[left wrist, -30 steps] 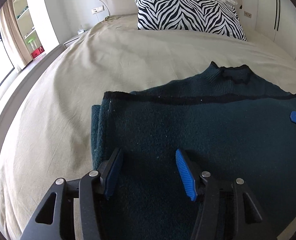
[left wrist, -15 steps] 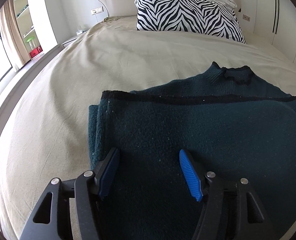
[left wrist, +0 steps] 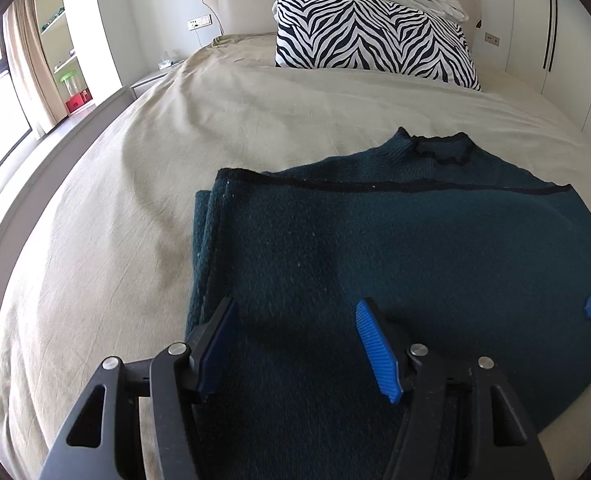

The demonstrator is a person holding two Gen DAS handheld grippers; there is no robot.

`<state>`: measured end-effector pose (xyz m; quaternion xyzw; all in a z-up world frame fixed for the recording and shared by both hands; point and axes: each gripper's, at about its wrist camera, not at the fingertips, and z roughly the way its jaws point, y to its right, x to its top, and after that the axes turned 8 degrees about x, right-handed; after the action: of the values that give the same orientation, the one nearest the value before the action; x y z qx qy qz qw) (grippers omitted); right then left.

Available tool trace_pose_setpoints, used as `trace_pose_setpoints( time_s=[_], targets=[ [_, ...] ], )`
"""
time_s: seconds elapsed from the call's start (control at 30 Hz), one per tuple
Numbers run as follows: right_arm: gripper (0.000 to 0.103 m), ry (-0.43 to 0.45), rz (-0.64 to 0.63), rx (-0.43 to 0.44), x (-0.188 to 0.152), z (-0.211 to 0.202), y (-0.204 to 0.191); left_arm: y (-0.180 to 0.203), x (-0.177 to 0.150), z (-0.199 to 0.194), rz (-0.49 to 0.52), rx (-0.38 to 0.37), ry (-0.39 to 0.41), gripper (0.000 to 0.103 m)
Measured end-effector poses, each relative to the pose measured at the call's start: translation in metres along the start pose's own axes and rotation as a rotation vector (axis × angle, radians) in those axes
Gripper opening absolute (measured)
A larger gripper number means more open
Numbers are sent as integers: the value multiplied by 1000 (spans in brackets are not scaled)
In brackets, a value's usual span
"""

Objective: Fold small clothes

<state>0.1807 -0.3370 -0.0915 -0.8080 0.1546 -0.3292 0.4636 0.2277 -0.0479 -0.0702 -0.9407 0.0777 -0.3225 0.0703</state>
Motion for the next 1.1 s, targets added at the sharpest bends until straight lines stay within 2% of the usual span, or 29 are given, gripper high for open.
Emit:
trace_pose_setpoints(
  time_s=[0.1,0.2,0.3,0.53,0.67,0.93,1.03,1.1],
  targets=[
    [50,-146,-34,43,-36,43,-11,11,-26,-17,39,-5,-22,65],
    [48,-206,11,-5,-54,63,8,14,-48,-10,49,5,-67,65],
    [47,-131,55,6,-52,42,28,12,-52,-7,47,-4,-64,67],
    [48,113,160,-73,-31,-53,77,13,-55,-6,48,3,-59,68],
    [48,216,205,-104,-29,-102,100,11,-55,-6,43,-5,-63,68],
    [48,327,217,-180,-61,-174,104,2,-55,-7,22,-49,-62,70],
    [50,356,215,-166,-79,-192,96,-9,-58,-11,-15,-109,-65,70],
    [50,369,212,-160,-90,-199,89,-24,-61,-18,-80,-171,-63,70]
  ],
)
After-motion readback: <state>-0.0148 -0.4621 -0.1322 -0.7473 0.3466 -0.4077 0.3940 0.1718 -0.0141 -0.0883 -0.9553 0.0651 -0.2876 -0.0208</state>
